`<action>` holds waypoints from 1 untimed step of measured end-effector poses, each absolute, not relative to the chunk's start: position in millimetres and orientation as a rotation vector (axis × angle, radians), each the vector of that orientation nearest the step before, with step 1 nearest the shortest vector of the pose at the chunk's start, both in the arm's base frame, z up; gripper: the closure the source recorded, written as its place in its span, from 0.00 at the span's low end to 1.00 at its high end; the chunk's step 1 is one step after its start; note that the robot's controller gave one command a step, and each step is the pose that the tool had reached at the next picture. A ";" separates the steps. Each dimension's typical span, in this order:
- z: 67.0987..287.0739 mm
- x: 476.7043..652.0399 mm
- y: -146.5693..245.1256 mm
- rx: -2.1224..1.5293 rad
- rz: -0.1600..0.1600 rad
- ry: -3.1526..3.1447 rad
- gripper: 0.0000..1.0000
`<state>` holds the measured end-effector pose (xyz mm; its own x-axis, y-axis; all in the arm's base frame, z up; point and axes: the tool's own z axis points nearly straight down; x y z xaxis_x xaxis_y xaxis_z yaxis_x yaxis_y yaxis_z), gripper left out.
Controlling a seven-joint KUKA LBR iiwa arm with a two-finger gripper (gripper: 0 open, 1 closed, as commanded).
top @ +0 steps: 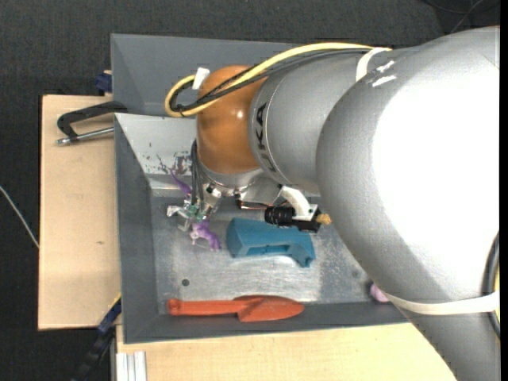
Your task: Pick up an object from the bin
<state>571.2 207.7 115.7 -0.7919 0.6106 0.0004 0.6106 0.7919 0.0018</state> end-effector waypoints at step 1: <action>127.9 572.0 208.0 1.011 0.007 2.970 1.00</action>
Offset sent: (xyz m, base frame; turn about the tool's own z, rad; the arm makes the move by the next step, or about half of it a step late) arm 0.0000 0.0001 0.0004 0.0000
